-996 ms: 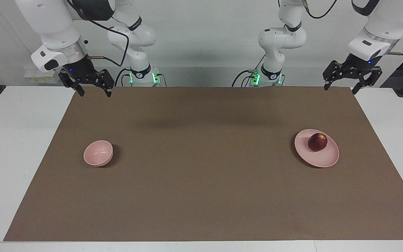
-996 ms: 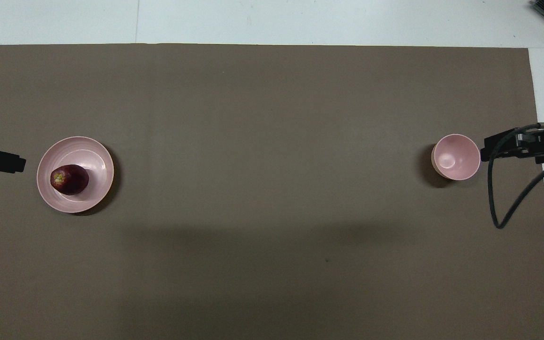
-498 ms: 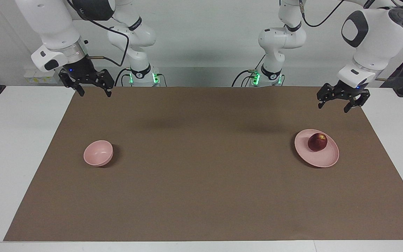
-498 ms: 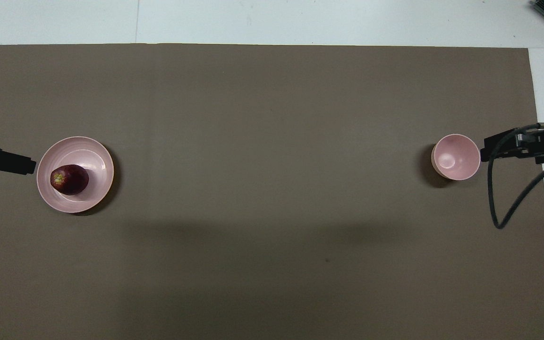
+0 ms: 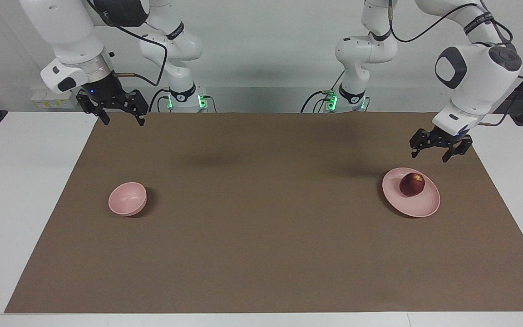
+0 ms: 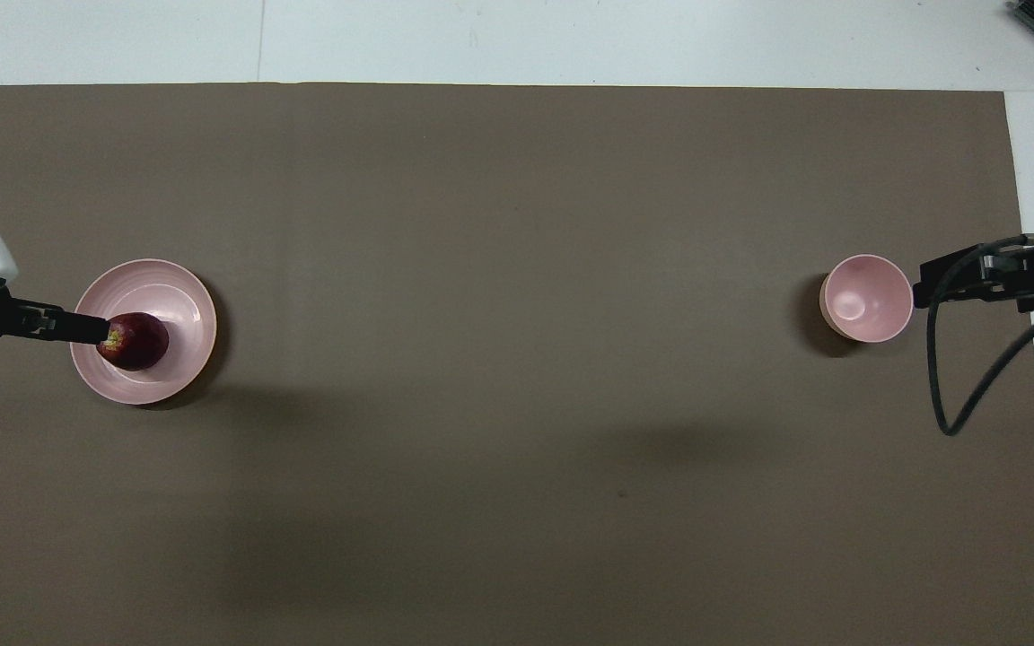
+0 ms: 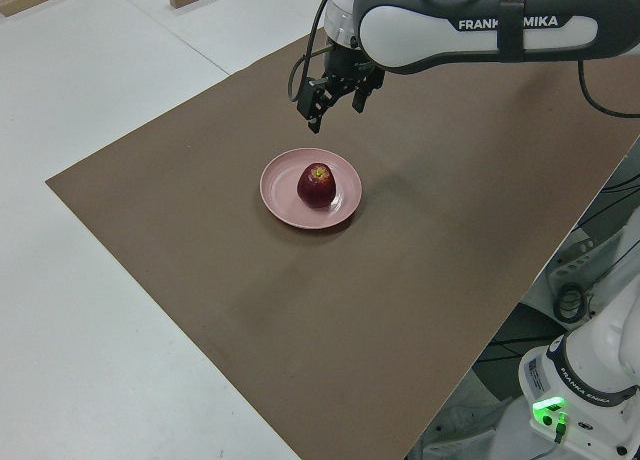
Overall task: Move apple from plate to bowl
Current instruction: 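Reach the left gripper down over the red apple on the plate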
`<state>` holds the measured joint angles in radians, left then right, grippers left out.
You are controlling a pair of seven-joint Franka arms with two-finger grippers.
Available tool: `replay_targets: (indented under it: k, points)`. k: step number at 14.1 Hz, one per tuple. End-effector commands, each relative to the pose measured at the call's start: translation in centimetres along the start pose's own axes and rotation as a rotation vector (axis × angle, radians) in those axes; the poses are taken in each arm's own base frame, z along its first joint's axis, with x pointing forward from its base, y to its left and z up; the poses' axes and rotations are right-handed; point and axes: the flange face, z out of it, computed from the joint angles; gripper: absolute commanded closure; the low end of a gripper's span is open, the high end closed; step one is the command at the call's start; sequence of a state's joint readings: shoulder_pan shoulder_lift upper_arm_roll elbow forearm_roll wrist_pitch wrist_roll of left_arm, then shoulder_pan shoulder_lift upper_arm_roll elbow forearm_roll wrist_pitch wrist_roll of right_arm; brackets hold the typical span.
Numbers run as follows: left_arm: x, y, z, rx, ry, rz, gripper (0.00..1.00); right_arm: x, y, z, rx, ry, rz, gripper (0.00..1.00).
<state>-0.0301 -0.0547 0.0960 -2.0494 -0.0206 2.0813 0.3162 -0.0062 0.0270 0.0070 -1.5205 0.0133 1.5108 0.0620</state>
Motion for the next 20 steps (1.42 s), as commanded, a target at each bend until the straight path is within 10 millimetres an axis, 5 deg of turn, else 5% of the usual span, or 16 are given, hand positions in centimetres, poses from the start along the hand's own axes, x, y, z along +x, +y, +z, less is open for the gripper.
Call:
replay_targets:
  k: [1,8,18,19,20]
  points:
    - [-1.1,-0.6,2.7,0.008,0.049,-0.007,0.00,-0.2,0.1,-0.1,0.009,-0.014,-0.024,0.00]
    - [-0.7,-1.5,9.8,-0.015,0.047,-0.061,0.00,-0.2,0.0,0.0,0.009,-0.017,-0.025,0.00]
    - [-2.3,-2.9,13.6,-0.033,0.024,-0.113,0.00,-0.3,0.0,-0.1,0.009,-0.017,-0.024,0.00]
    - [-2.3,-2.9,13.6,-0.033,0.027,-0.114,0.01,-0.3,0.0,-0.1,0.009,-0.019,-0.024,0.00]
    - [-2.2,-3.0,13.5,-0.032,0.030,-0.114,0.15,-0.4,0.0,-0.1,0.009,-0.020,-0.021,0.00]
